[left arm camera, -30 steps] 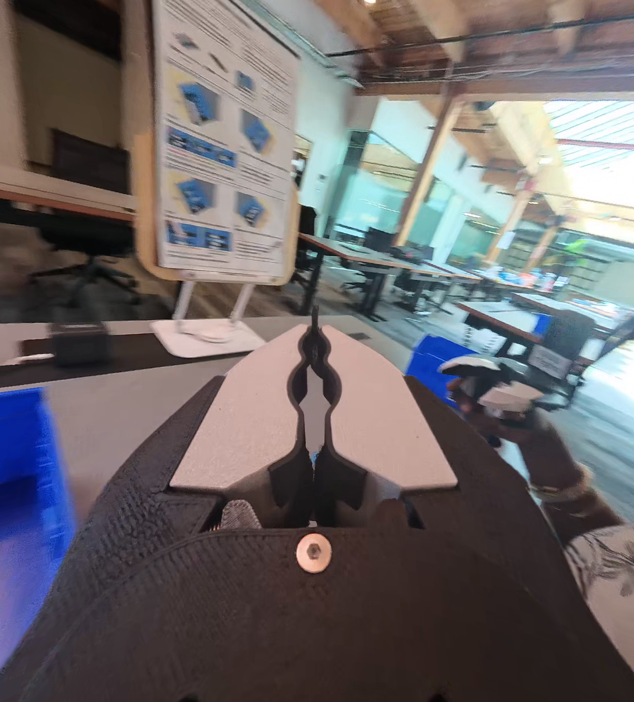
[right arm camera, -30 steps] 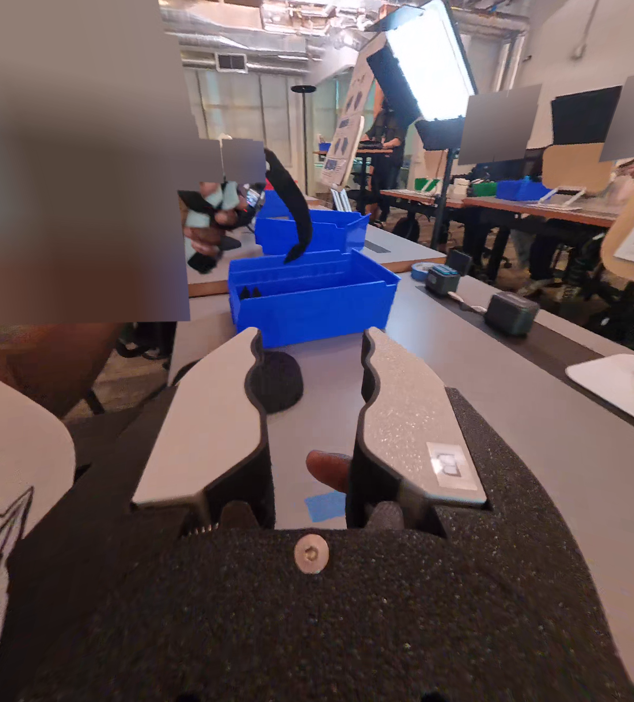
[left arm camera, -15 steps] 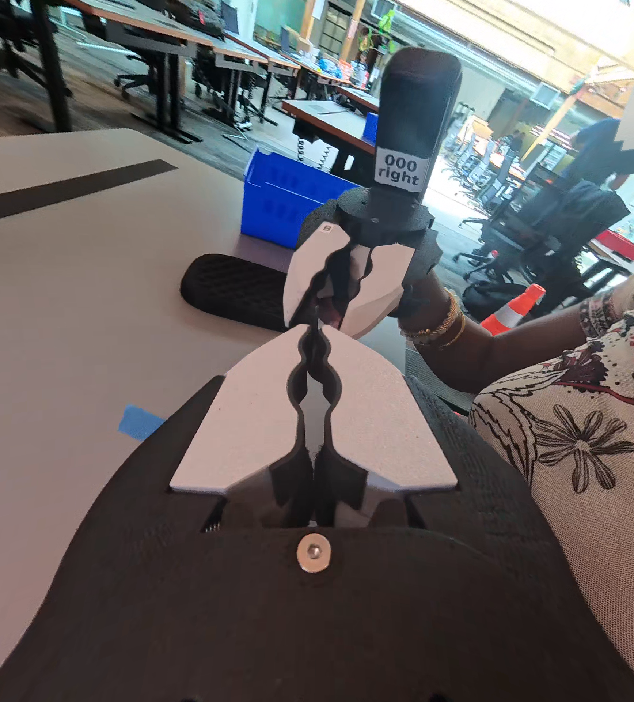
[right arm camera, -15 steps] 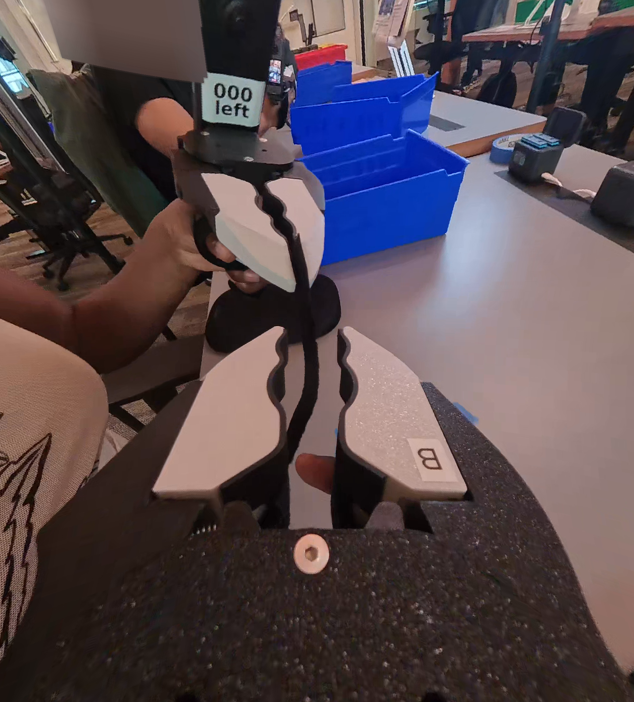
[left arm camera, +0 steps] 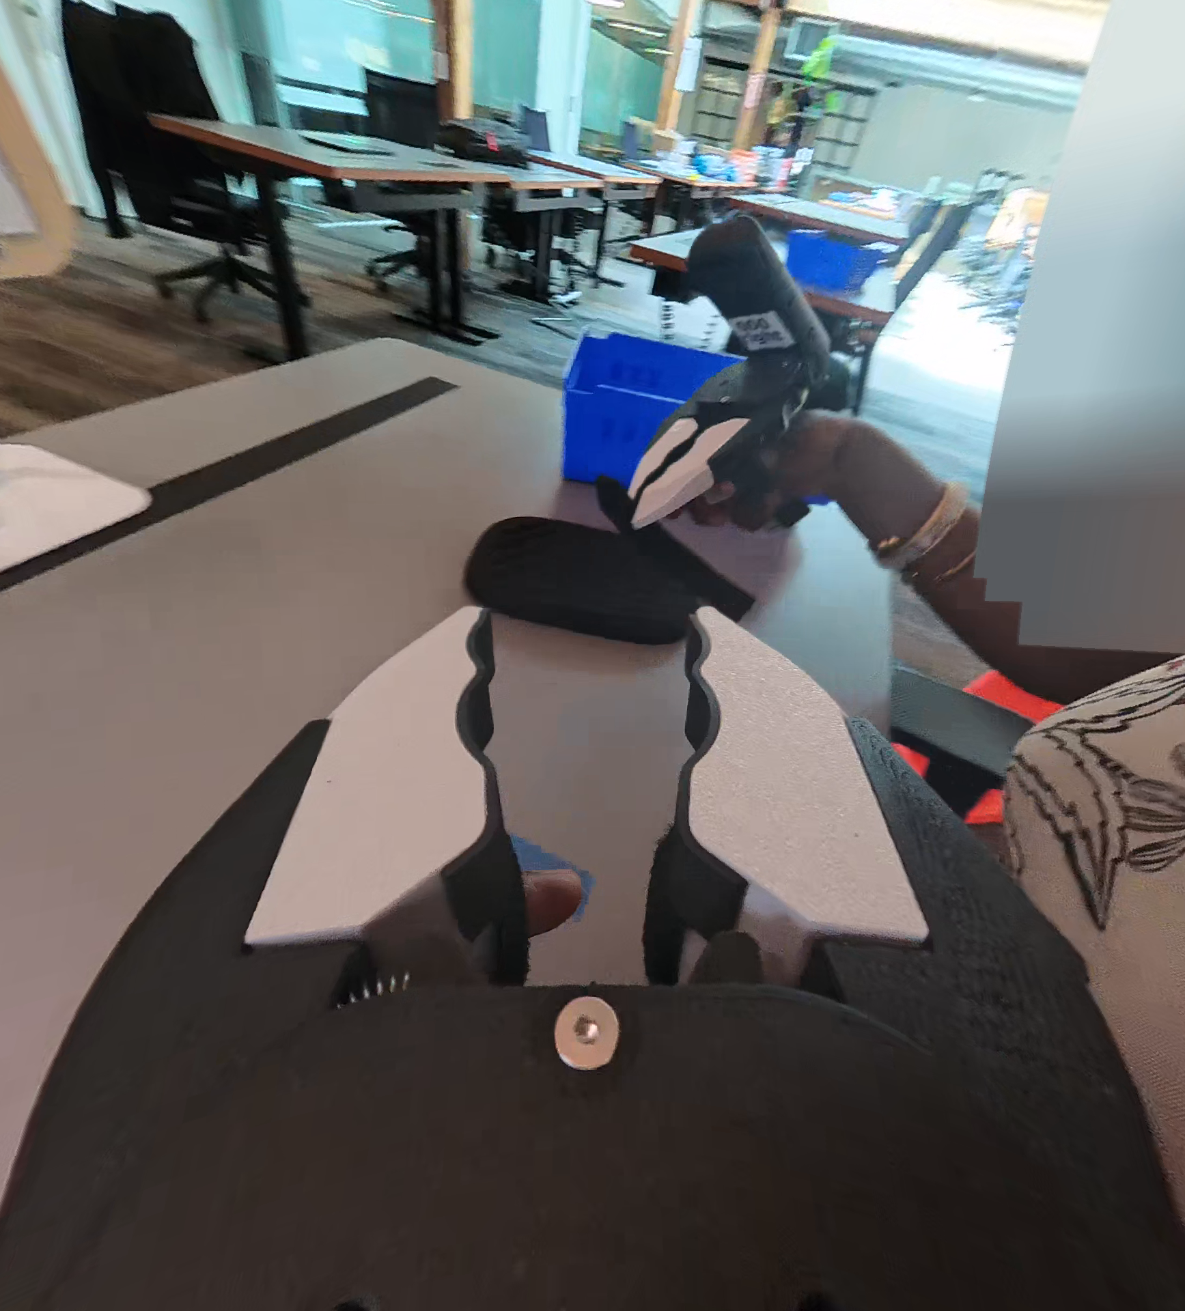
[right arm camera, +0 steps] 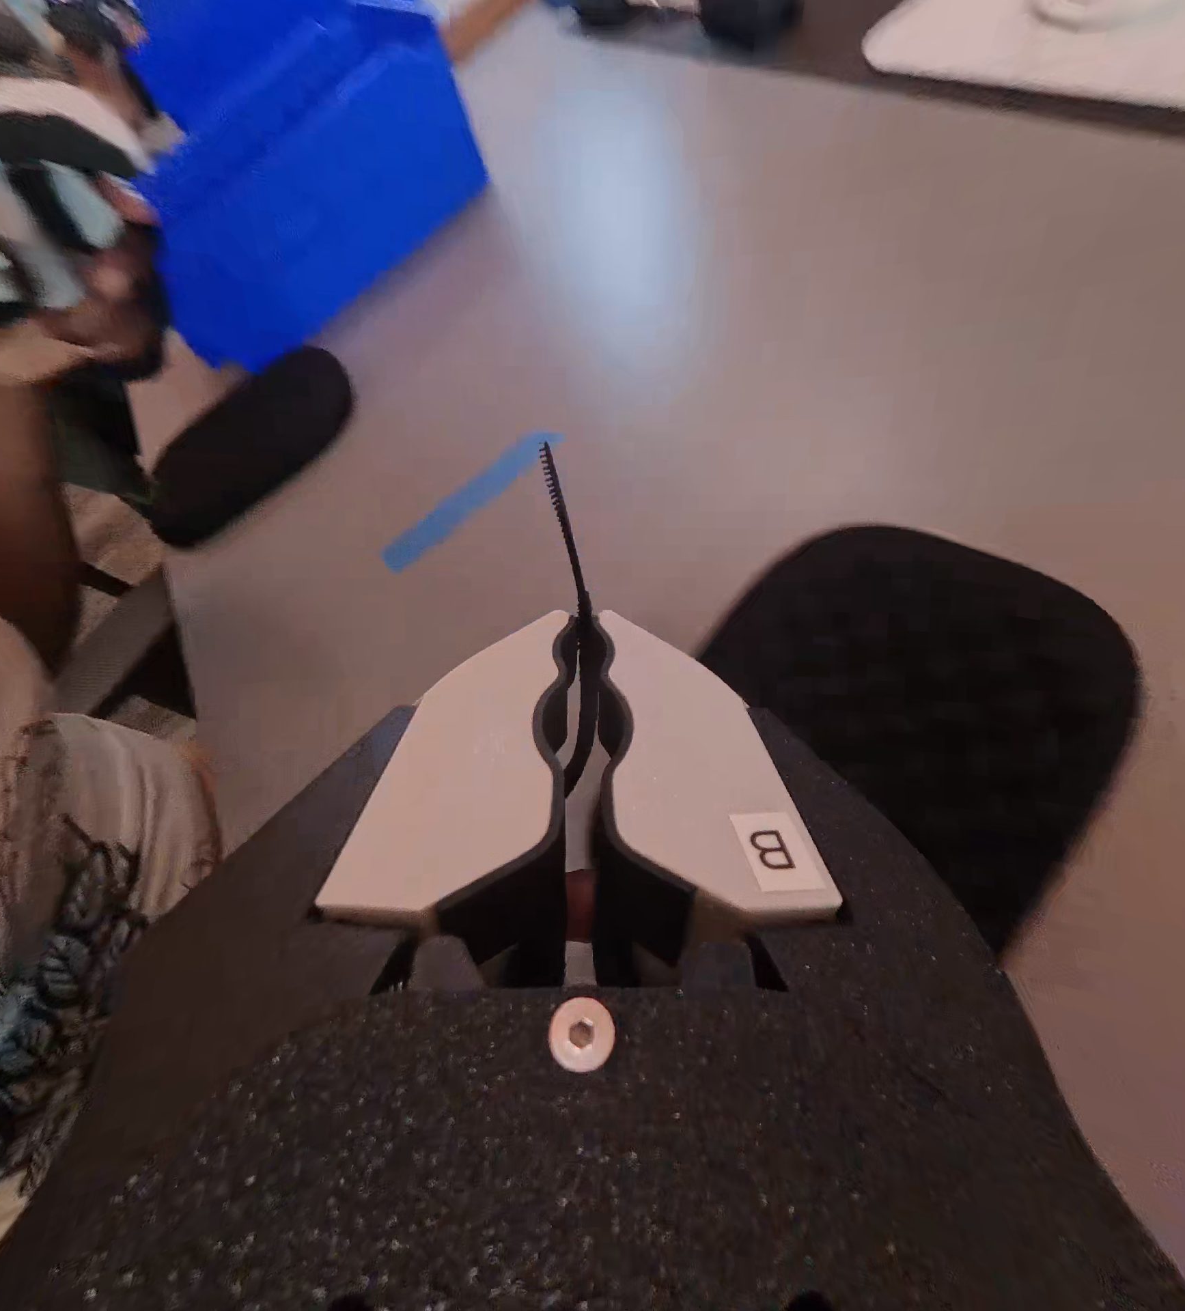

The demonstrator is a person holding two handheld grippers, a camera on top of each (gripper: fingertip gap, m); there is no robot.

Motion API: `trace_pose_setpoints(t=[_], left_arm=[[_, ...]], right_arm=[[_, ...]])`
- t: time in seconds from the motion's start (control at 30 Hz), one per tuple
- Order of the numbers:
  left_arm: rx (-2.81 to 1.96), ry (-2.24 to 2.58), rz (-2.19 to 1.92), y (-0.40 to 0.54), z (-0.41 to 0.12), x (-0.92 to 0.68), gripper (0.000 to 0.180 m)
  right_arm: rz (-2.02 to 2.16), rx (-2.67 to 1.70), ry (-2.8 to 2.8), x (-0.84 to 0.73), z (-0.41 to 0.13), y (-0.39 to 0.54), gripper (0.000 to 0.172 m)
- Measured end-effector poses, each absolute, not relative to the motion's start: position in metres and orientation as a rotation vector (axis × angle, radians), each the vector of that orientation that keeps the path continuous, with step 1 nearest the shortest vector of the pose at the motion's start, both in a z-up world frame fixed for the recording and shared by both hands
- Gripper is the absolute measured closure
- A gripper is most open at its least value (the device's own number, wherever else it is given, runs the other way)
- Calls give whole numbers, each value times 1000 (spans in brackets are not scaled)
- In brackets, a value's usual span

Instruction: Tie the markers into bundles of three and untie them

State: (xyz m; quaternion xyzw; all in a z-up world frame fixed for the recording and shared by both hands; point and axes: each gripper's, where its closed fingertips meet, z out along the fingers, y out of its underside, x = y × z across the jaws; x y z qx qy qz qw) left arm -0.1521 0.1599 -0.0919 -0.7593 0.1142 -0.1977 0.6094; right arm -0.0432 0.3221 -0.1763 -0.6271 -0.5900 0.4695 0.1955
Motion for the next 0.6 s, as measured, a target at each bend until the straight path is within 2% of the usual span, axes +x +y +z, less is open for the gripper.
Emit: trace_pose_setpoints(t=[0.3, 0.47, 0.6], left_arm=[[-1748, 29, -255, 110, -94, -208, 129], [-1741, -46, -211, 98, -94, -224, 128], [-1783, -71, -180, 93, -99, -229, 128]], right_arm=[[1252, -1923, -1676, -39, -225, 384, 168], [1066, -1872, -1682, -37, -233, 403, 153], [915, -1823, -1708, -35, -235, 408, 132]])
